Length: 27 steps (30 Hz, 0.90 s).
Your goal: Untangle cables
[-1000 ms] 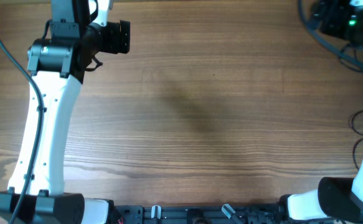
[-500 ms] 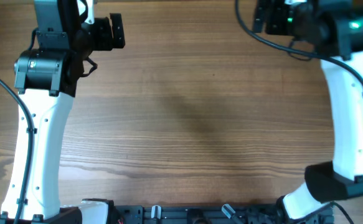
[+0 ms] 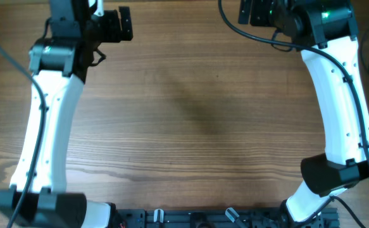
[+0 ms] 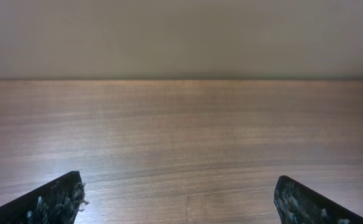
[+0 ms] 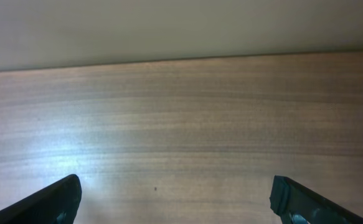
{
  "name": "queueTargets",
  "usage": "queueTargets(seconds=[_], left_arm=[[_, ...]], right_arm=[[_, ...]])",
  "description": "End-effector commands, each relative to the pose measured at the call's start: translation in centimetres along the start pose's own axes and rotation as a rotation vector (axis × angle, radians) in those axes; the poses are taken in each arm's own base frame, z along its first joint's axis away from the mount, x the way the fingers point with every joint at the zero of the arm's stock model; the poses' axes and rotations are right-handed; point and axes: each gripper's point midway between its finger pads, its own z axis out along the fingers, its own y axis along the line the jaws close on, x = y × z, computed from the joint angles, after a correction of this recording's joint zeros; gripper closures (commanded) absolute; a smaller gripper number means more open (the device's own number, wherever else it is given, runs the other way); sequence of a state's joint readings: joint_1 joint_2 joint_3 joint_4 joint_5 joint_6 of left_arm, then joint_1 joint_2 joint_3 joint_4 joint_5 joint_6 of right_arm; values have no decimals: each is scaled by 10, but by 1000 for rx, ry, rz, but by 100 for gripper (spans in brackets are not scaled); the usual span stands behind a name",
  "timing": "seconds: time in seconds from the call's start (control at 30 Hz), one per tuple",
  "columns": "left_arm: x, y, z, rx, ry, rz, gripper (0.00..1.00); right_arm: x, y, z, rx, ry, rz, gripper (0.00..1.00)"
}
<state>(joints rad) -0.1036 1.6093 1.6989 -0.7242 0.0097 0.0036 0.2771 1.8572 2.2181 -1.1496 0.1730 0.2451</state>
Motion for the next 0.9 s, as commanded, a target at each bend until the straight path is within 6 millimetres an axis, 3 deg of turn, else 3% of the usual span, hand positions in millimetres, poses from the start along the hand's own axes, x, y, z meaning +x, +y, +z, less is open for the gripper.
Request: queueTargets(seconds=[0.0,0.13,0.37,0.5,0.63,0.87], left_arm=[[12,-5,28,33,45,17,0],[15,-6,43,39,51,17,0],[15,-9,46,51,52,18,0],[33,-7,60,48,118,14,0],[55,-5,72,42,198,8,0],[64,-5,84,41,224,7,0]], right_arm=[[2,-2,20,42,11,13,1],[6,0,33,47,31,9,1],[22,2,67,60,100,-3,1],[39,4,83,68,165,18,0],[49,5,92,69,203,27,1],[52,9,94,47,216,28,0]])
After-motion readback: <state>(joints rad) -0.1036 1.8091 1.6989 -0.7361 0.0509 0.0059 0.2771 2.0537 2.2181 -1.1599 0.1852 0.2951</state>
